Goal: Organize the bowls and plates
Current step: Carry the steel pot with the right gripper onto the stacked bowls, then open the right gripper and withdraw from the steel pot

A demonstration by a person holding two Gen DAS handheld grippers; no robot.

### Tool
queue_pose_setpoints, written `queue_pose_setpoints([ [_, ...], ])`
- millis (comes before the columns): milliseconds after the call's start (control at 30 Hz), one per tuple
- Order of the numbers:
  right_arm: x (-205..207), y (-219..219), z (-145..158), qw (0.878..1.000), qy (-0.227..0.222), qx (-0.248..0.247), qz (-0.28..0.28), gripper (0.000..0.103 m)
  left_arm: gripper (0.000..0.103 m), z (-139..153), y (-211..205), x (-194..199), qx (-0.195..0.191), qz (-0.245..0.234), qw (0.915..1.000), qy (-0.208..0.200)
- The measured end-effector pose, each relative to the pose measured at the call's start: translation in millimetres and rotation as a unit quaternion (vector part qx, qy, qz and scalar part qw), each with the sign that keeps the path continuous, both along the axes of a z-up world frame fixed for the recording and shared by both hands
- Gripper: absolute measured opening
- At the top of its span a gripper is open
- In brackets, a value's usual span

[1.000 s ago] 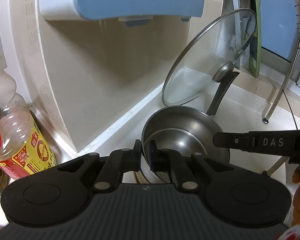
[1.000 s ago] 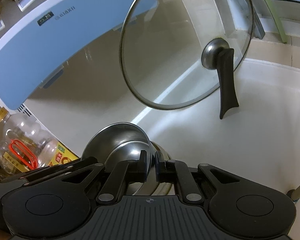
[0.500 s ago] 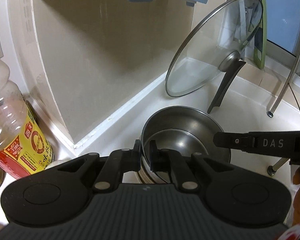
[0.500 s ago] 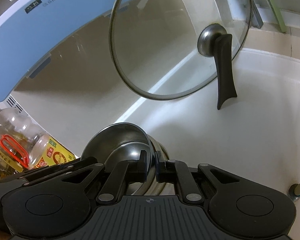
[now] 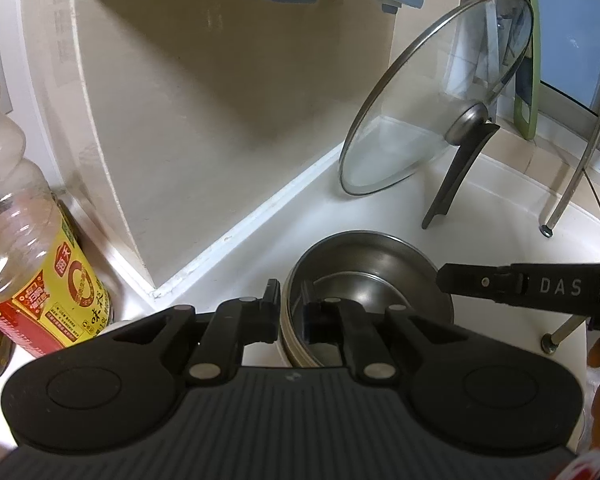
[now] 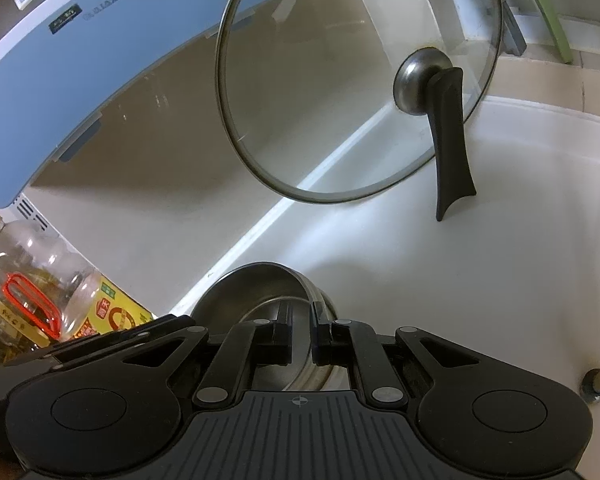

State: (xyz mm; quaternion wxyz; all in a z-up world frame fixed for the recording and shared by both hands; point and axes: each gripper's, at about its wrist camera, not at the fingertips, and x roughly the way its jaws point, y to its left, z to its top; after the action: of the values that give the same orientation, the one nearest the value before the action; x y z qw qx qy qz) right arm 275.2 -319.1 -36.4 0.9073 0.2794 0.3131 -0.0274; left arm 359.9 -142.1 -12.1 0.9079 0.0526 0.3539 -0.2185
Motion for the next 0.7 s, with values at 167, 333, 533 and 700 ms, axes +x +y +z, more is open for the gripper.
queue_pose_setpoints([
  [167, -2.4, 0.3, -1.0, 1.0, 0.005, 0.001, 0.0, 0.009, 0.009, 5.9, 8.5, -5.4, -0.008, 0.007, 0.9999, 0.001],
  [333, -10.8, 2.6, 1.5, 1.0, 0.006, 0.0, 0.009, 0.011, 0.02, 13.1, 22.4, -18.3, -0.011, 0.015, 0.9998, 0.011],
  [533, -35.3, 9.5, 7.7, 1.0, -0.004, -0.007, 0.011, 0.064, 0.031, 18.5, 46.3, -47.4, -0.012, 0.035, 0.9991, 0.023],
  [700, -59.6, 16.6, 9.3, 1.0, -0.001, 0.001, 0.026, 0.069, 0.032, 19.1, 66.3, -79.0, -0.009, 0.06, 0.9978, 0.029],
])
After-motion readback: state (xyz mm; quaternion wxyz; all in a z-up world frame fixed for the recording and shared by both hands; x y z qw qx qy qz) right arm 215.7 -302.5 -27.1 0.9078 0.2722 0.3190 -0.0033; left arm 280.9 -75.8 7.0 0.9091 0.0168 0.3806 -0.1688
